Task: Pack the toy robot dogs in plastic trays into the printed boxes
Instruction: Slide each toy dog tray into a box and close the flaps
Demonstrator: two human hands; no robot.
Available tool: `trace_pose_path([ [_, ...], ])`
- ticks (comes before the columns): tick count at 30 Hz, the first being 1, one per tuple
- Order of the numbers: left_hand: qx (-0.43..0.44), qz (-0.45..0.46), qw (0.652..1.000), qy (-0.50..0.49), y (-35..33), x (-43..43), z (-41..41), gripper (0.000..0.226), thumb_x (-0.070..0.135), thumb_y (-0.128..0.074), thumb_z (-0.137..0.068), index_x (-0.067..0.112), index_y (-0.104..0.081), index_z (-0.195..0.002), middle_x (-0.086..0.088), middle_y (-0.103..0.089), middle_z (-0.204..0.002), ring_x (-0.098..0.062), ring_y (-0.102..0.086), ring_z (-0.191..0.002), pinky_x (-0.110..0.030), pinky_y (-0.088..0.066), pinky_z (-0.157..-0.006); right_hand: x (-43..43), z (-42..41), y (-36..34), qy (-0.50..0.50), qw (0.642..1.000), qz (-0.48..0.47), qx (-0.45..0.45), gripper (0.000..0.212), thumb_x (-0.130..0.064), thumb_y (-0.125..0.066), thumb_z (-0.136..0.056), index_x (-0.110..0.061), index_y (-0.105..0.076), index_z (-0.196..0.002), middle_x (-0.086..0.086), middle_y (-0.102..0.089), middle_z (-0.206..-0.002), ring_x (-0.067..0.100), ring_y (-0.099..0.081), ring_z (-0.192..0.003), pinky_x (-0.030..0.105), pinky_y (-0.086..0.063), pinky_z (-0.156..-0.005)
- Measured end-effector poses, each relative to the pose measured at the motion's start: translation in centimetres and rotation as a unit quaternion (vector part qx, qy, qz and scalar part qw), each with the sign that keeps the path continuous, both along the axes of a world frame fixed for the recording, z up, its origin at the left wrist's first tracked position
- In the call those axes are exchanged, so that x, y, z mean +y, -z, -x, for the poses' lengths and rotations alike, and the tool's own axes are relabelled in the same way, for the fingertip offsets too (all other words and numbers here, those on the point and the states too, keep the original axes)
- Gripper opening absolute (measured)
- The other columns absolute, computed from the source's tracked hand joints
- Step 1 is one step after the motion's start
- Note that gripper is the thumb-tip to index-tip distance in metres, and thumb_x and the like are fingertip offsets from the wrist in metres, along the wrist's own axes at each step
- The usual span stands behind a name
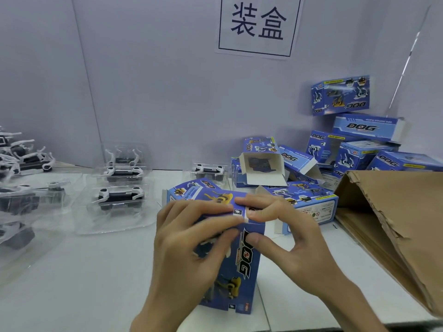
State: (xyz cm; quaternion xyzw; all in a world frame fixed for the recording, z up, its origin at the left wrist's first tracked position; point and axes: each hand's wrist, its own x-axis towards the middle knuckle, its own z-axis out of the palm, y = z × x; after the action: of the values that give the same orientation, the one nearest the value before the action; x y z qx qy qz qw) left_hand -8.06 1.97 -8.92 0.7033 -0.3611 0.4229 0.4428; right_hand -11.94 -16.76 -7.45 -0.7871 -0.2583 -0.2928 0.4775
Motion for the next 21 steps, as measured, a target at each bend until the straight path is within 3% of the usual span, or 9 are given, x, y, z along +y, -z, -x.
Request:
trace_pose_path([
  [3, 0.03, 0.03, 0.999, 0.011, 0.0, 1.9, -1.2, 0.022, 0.032, -0.069, -0.085, 0.026, -0.074, -0.106, 0.019, -0.069, -0.11, -0.013, -0.065, -0.105, -0.035, -0.05, -0.089, 0.0, 0.0, 0.2, -0.003, 1.0, -0.019, 0.024, 0.024, -0.017, -0.07, -0.085, -0.029, -0.064, -0.105, -0.02, -0.066, -0.125, 0.012, -0.051, -0.133, 0.037, -0.055, -0.095],
  [7, 0.034, 0.037, 0.999, 0.011, 0.6, 2.7, -2.1, 0.019, 0.032, -0.068, -0.086, 0.025, -0.074, -0.103, 0.017, -0.07, -0.111, -0.013, -0.064, -0.108, -0.032, -0.048, -0.092, 0.2, 0.0, 0.5, -0.01, 0.999, -0.032, 0.009, 0.022, -0.043, -0.067, -0.091, -0.029, -0.063, -0.107, -0.017, -0.066, -0.127, 0.016, -0.05, -0.135, 0.04, -0.055, -0.094],
  [11, 0.037, 0.068, 0.997, 0.026, 0.7, 2.1, -2.1, 0.012, 0.023, -0.075, -0.084, 0.027, -0.074, -0.096, 0.015, -0.071, -0.102, -0.013, -0.064, -0.1, -0.022, -0.046, -0.086, 0.2, -0.3, 1.1, -0.022, 0.999, -0.049, 0.002, 0.019, -0.027, -0.064, -0.09, -0.026, -0.063, -0.109, -0.013, -0.067, -0.127, 0.019, -0.05, -0.135, 0.024, -0.055, -0.089],
  [21, 0.025, 0.049, 0.998, 0.027, 0.2, 2.3, -2.8, 0.019, 0.017, -0.077, -0.078, 0.031, -0.073, -0.091, 0.019, -0.071, -0.093, -0.008, -0.061, -0.091, -0.015, -0.042, -0.083, -0.2, -1.0, 1.5, -0.073, 0.993, -0.092, 0.018, 0.015, -0.019, -0.062, -0.091, -0.024, -0.065, -0.105, -0.004, -0.068, -0.128, 0.021, -0.048, -0.137, 0.023, -0.055, -0.089],
])
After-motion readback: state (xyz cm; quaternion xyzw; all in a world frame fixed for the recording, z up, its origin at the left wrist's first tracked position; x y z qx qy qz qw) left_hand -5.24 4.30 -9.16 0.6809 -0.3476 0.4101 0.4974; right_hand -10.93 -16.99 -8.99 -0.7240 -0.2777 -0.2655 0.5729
